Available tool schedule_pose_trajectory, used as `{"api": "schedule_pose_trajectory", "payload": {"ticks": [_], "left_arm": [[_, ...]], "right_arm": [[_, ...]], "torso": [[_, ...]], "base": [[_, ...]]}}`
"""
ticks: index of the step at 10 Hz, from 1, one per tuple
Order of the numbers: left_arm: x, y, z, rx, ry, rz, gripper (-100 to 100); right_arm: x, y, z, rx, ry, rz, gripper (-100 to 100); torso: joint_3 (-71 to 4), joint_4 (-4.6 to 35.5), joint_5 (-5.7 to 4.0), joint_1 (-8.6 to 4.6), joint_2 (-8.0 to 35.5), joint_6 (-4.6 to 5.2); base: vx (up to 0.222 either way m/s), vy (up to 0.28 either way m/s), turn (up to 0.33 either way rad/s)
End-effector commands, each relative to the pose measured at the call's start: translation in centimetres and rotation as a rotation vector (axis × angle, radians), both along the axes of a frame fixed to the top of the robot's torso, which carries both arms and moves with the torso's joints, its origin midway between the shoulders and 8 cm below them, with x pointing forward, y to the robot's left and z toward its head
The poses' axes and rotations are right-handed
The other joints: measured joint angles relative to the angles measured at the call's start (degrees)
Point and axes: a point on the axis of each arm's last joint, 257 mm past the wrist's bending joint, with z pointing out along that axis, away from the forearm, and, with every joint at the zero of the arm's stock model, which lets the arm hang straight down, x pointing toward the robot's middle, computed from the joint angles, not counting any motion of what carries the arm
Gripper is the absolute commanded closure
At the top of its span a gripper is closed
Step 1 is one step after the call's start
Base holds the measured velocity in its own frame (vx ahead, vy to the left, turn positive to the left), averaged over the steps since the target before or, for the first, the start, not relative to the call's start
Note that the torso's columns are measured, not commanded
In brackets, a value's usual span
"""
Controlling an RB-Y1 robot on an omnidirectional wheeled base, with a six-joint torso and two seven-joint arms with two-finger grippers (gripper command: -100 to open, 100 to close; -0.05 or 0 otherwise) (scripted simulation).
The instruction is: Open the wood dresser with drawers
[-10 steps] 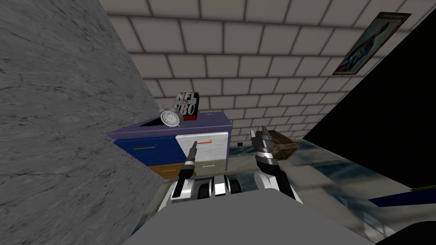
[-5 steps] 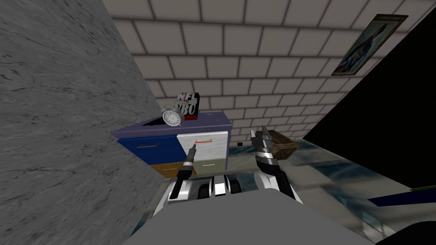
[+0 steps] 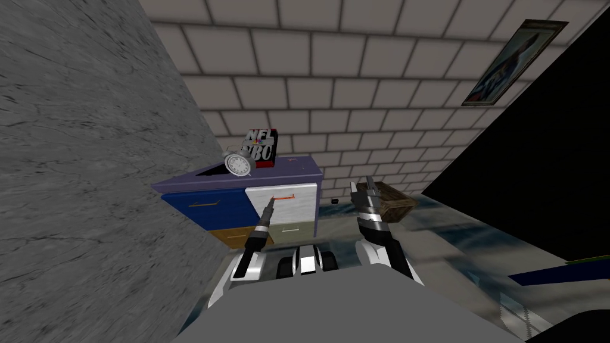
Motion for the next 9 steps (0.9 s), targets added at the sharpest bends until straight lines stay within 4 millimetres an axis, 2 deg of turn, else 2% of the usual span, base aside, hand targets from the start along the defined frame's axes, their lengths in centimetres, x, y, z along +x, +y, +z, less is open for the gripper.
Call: {"api": "schedule_pose_trajectory", "payload": {"ticks": [1, 7, 9], "left_arm": [[0.2, -0.5, 0.4, -0.037, 0.013, 0.011, -100], [0.5, -1.5, 0.9, -0.12, 0.006, 0.037, -100], [0.5, -1.5, 1.9, -0.122, 0.006, 0.044, -100]], "right_arm": [[0.0, 0.0, 0.0, 0.0, 0.0, 0.0, 0], [0.0, 0.0, 0.0, 0.0, 0.0, 0.0, 0], [0.0, 0.0, 0.0, 0.0, 0.0, 0.0, 0]], "torso": [[-0.04, -0.02, 0.01, 0.03, -0.06, 0.0], [-0.03, -0.02, 0.01, 0.05, -0.05, 0.0], [-0.11, -0.04, 0.01, 0.04, -0.19, 0.0]], "base": [[-0.024, -0.044, -0.004], [-0.004, -0.006, 0.0], [0.079, 0.001, -0.028]]}}
